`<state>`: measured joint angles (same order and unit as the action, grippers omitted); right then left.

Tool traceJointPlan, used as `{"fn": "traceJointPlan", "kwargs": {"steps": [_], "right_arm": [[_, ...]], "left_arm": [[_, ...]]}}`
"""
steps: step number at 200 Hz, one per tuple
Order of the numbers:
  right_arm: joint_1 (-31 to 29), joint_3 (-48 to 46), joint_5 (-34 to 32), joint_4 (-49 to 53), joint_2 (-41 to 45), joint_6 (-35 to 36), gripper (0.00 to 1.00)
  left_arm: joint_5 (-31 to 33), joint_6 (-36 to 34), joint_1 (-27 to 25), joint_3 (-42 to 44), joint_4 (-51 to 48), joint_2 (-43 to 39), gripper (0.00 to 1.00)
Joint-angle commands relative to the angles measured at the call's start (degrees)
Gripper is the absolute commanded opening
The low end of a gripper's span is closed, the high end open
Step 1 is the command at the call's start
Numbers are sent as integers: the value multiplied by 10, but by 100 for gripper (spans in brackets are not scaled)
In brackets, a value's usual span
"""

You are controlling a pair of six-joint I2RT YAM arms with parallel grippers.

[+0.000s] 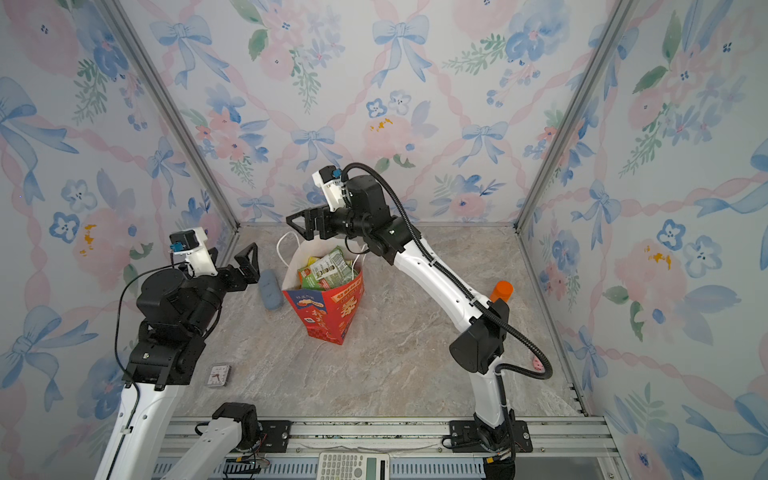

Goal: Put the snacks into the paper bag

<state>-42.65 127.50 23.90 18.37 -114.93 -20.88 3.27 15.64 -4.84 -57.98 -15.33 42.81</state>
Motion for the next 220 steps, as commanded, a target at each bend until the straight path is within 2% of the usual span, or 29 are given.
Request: {"fn": "traceJointPlan", "kwargs": {"steps": [1,29,46,65,84,107,143,175,220], "right_arm": [[24,-39,-53,-15,69,63,96],[71,-230,-136,-94,207,97,97],[117,-340,-160,-135,293,96,97],[172,-435,-194,-128,369,92,96],[208,-521,-251,-105,434,125,96],[253,-638,-291,-110,499,141,97],[293,-799,-310,-154,548,166,97],[316,-914,-345,-253,568,185,97],[341,-1009,-378,-422,522,213,96]], "left_arm": [[31,-6,7,23,43,-1,98],[70,-7,13,58,107,-8,98],[74,-13,17,84,150,-8,98],[85,-25,20,100,166,5,98],[101,-21,23,123,177,19,98],[110,-7,23,193,235,28,98],[132,-1,23,299,326,49,98],[156,-10,23,387,419,63,98],[180,-49,23,458,525,135,98]]}}
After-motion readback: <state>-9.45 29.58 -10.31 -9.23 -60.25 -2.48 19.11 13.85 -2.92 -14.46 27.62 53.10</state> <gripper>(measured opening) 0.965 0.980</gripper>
